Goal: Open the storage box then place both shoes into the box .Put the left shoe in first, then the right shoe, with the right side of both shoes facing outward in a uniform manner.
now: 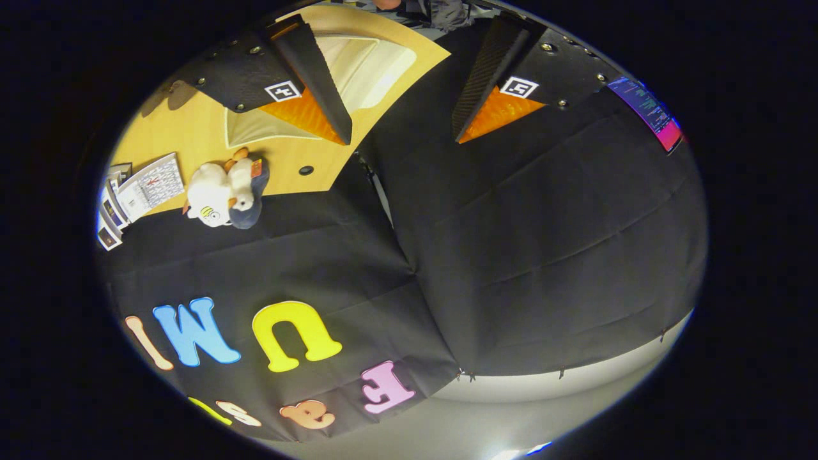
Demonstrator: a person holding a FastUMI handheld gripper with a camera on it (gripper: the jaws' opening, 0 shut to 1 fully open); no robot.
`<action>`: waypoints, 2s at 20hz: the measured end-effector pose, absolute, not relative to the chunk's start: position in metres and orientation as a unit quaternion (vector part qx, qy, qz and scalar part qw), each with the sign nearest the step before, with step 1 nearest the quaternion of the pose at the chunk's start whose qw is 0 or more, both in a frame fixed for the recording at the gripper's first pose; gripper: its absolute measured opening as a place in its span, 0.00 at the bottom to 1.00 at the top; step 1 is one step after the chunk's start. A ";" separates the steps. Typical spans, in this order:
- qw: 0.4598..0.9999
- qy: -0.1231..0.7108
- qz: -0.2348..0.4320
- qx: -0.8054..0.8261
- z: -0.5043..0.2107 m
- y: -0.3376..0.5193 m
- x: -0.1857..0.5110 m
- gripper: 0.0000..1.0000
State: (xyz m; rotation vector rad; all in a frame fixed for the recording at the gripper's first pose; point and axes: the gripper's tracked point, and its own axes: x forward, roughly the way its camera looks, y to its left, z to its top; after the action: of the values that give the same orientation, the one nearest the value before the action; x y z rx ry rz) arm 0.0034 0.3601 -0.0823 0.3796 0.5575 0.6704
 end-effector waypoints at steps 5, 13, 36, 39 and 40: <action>0.916 0.251 0.278 0.143 -0.093 0.301 0.019 0.97; 0.940 0.242 0.220 0.099 -0.113 0.216 0.031 0.97; 0.917 0.373 0.127 0.057 -0.278 0.080 0.005 0.98; 0.907 0.398 0.126 0.055 -0.300 0.076 -0.005 0.98; 0.903 0.407 0.126 0.058 -0.307 0.075 -0.010 0.98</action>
State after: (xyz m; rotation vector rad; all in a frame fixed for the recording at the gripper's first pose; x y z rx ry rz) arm -0.0101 0.0753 -0.3066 0.1190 0.8423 0.2613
